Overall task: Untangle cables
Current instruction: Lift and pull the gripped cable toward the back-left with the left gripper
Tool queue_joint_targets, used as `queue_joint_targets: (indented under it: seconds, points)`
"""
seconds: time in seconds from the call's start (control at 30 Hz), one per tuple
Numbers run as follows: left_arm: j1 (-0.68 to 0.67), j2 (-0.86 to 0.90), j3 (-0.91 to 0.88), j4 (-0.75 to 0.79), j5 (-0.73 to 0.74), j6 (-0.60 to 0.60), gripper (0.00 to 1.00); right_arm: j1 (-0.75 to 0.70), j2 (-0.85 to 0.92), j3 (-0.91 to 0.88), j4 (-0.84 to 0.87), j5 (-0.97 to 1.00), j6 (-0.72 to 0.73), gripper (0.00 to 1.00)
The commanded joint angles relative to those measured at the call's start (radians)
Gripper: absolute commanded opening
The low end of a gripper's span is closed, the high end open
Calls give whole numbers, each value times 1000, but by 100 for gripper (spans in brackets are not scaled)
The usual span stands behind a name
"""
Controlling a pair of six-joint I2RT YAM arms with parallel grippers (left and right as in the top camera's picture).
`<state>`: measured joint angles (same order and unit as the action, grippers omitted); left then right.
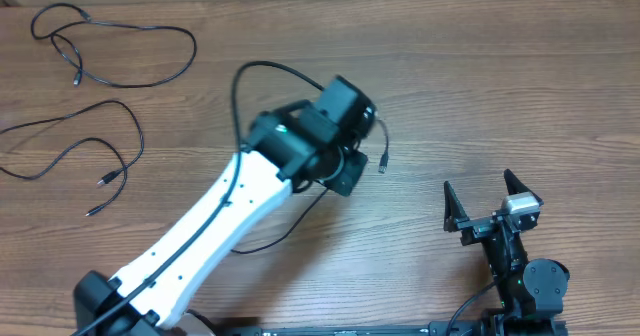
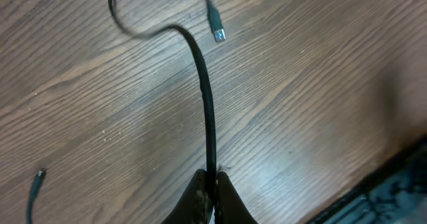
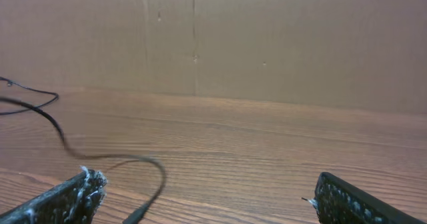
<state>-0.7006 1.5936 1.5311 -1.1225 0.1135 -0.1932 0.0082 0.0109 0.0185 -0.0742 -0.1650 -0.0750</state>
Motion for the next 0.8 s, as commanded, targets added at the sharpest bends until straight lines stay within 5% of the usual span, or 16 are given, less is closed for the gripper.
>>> queue_joint_targets:
  seconds: [0.0, 0.33, 0.77]
  points:
    - [49, -34, 23, 3, 128, -18, 4, 3, -8, -10, 5, 7, -2, 100]
    - [226, -35, 23, -4, 150, -201, 4, 3, -8, -10, 5, 7, -2, 100]
    - [354, -34, 22, -35, 170, -208, 4, 3, -8, -10, 5, 7, -2, 100]
